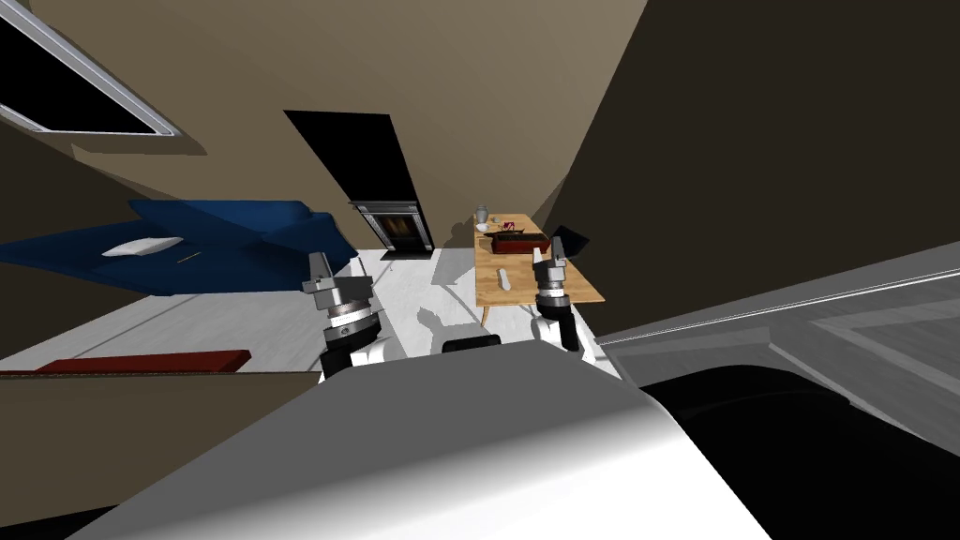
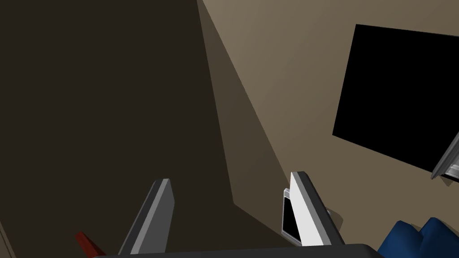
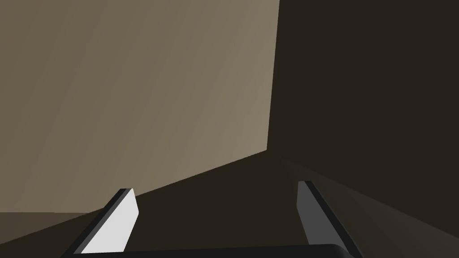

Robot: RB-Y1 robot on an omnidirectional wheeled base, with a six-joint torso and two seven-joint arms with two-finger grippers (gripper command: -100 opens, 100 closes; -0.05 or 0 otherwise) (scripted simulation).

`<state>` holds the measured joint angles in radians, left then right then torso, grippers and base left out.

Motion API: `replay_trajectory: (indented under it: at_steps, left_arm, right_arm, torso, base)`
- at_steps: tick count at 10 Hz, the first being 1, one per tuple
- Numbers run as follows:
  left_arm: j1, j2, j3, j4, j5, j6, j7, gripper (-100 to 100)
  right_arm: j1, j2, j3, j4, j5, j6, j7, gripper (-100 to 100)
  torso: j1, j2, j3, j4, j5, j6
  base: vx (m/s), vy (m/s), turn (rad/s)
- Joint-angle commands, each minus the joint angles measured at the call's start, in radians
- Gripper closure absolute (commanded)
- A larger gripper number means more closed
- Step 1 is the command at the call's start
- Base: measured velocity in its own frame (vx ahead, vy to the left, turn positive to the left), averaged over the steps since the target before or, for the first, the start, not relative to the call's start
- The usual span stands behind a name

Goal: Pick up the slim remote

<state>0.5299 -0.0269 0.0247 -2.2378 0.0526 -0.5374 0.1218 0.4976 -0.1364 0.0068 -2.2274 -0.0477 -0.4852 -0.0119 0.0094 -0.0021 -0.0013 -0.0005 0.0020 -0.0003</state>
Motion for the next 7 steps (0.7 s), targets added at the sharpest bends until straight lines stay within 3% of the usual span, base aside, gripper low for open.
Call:
replay_trajectory:
  at_steps: [1, 3, 6, 7]
  left_arm:
    - [0.0, 0.0, 0.0, 0.0, 0.0, 0.0, 0.0, 0]
    - [0.0, 0.0, 0.0, 0.0, 0.0, 0.0, 0.0, 0]
    - [0.0, 0.0, 0.0, 0.0, 0.0, 0.0, 0.0, 0]
    - [0.0, 0.0, 0.0, 0.0, 0.0, 0.0, 0.0, 0]
  right_arm:
    - [0.001, -0.028, -0.007, 0.01, -0.002, 0.031, -0.01, -100]
    - [-0.019, -0.095, -0.032, 0.065, -0.008, 0.095, -0.038, -100]
    - [-0.03, -0.129, -0.046, 0.095, -0.011, 0.166, -0.054, -100]
    - [-0.042, -0.163, -0.062, 0.127, -0.015, 0.199, -0.071, -100]
  torso:
    - [0.0, 0.0, 0.0, 0.0, 0.0, 0.0]
    - [-0.003, 0.001, 0.0, 0.0, -0.001, 0.0]
    - [-0.002, 0.0, 0.0, 0.0, 0.0, 0.0]
    - [-0.004, 0.001, 0.001, 0.0, -0.001, 0.0]
  base:
    - [0.015, 0.095, 0.009]
    - [0.025, 0.116, 0.044]
    - [0.017, 0.1, 0.017]
    - [-0.001, 0.1, 0.034]
